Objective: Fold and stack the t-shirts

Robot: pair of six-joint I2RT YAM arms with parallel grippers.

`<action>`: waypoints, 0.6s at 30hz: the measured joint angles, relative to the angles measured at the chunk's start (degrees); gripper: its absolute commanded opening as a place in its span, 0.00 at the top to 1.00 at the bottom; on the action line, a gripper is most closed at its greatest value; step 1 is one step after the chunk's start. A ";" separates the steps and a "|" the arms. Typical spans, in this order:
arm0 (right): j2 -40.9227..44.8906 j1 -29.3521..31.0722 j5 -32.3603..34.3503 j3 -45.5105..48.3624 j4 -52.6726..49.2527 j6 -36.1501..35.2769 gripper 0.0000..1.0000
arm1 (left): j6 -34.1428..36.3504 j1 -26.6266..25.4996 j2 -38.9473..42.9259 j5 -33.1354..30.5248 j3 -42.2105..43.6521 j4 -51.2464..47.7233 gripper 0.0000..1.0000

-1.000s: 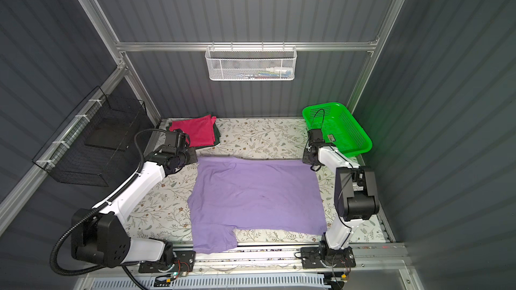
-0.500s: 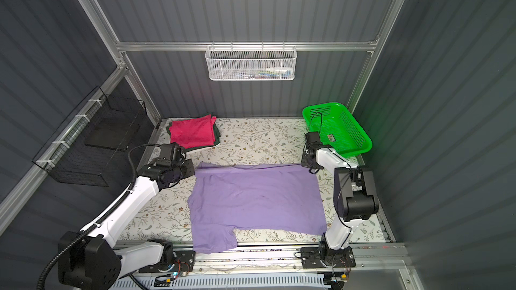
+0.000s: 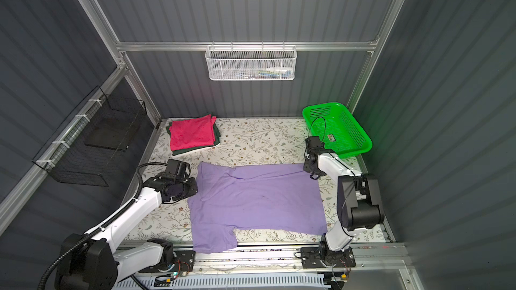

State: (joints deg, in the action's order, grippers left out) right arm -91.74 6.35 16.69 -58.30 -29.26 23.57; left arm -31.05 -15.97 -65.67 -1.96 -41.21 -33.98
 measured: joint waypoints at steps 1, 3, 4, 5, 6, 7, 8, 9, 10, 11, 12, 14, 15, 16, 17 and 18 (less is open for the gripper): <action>1.05 0.02 0.28 0.17 -0.11 -0.07 0.51 | 0.13 -0.13 0.31 -0.22 -0.13 -0.04 0.73; 3.67 0.02 0.35 0.26 0.09 -0.39 0.46 | 0.76 -0.13 0.35 -0.48 -1.14 0.20 0.70; 4.70 0.02 -0.11 0.26 0.55 -0.85 0.45 | 1.40 -0.13 -0.31 0.15 -1.95 1.22 0.69; 5.51 0.02 -1.29 0.22 1.22 -1.38 0.45 | 1.81 -0.13 -1.64 1.09 -2.82 2.54 0.69; 5.88 0.04 -3.13 0.04 2.05 -1.88 0.45 | 2.60 -0.15 -4.02 2.67 -4.20 4.31 0.68; 5.75 0.09 -4.79 -0.28 2.64 -2.32 0.45 | 3.30 -0.24 -7.50 4.37 -6.01 6.45 0.67; 5.29 0.15 -6.40 -0.63 3.13 -2.78 0.44 | 3.96 -0.42 -10.93 5.95 -7.72 8.39 0.67; 4.44 0.24 -8.33 -1.09 3.67 -3.28 0.44 | 4.81 -1.03 -14.93 7.50 -9.60 10.60 0.66; 3.34 0.42 -10.12 -1.40 4.35 -3.89 0.44 | 5.64 -2.08 -18.53 8.55 -11.21 12.50 0.65; 2.47 0.63 -11.61 -1.42 5.14 -4.42 0.44 | 6.25 -3.06 -20.92 9.09 -12.28 13.66 0.64; 1.64 0.94 -13.09 -1.29 5.75 -4.74 0.42 | 6.95 -4.57 -23.96 9.79 -13.66 15.04 0.63; 1.14 1.77 -15.65 0.02 8.09 -4.96 0.42 | 7.85 -6.43 -28.09 10.58 -15.67 16.92 0.61; 1.38 2.40 -16.65 1.14 9.33 -5.01 0.42 | 8.20 -7.34 -29.94 10.93 -16.57 17.84 0.60; 1.68 2.95 -17.20 2.16 10.56 -5.03 0.42 | 8.48 -7.91 -31.21 11.13 -17.11 18.58 0.60; 2.21 3.61 -17.68 3.43 12.07 -5.18 0.42 | 8.63 -8.46 -32.48 11.23 -17.66 19.37 0.60; 2.84 4.24 -17.94 4.87 13.79 -5.22 0.41 | 8.74 -8.66 -33.44 11.21 -18.01 19.96 0.60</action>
State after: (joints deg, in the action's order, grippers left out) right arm -88.90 10.59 -1.26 -53.43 -15.46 18.35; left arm -22.31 -24.62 -99.11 9.26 -59.22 -14.02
